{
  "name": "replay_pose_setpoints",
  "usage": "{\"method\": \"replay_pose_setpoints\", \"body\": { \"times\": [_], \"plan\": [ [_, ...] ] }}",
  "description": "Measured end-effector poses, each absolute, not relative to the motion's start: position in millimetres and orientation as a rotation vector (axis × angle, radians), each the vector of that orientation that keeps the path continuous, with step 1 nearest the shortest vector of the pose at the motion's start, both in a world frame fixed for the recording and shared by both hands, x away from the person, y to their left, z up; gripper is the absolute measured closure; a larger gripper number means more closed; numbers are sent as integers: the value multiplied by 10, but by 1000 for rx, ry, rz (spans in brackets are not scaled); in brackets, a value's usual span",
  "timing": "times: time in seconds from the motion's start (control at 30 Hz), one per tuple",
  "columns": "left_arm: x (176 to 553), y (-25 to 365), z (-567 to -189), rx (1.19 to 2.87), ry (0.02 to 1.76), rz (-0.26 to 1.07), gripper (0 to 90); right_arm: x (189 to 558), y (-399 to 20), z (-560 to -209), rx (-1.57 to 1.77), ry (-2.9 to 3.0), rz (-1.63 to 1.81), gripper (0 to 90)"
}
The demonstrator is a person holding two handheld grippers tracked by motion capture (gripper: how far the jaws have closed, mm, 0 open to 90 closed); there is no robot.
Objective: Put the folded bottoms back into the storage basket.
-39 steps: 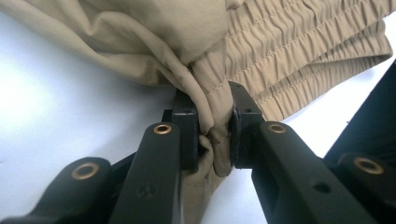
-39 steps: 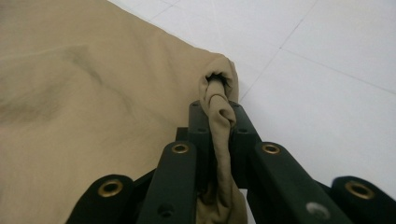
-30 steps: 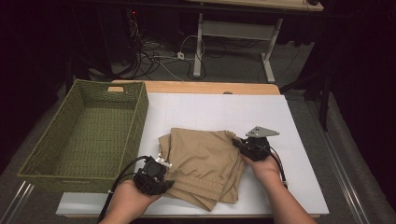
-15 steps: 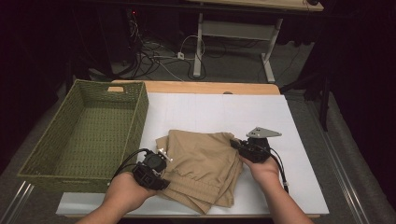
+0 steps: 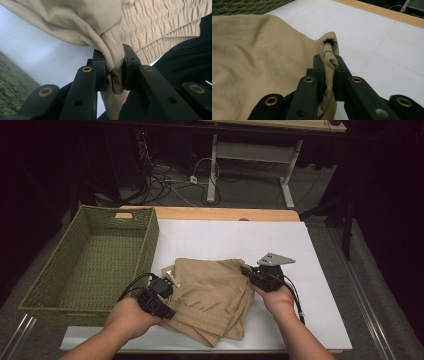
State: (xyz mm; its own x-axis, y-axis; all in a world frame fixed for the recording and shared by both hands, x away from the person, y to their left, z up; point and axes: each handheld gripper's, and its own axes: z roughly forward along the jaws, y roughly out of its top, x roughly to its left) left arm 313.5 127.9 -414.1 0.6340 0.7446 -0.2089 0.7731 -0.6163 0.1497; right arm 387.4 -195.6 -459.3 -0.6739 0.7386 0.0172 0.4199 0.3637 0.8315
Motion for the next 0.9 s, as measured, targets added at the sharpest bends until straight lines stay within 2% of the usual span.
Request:
{"method": "replay_pose_setpoints", "body": {
  "times": [0.33, 0.9],
  "plan": [
    [3132, 1281, -3991, 2694, 1242, -171, 754, 3863, -1871, -4513, 1003, 2275, 1276, 847],
    [3197, 1473, -3747, 2705, 1261, -169, 756, 3813, -1734, -4342, 962, 2257, 1303, 847]
  ]
}}
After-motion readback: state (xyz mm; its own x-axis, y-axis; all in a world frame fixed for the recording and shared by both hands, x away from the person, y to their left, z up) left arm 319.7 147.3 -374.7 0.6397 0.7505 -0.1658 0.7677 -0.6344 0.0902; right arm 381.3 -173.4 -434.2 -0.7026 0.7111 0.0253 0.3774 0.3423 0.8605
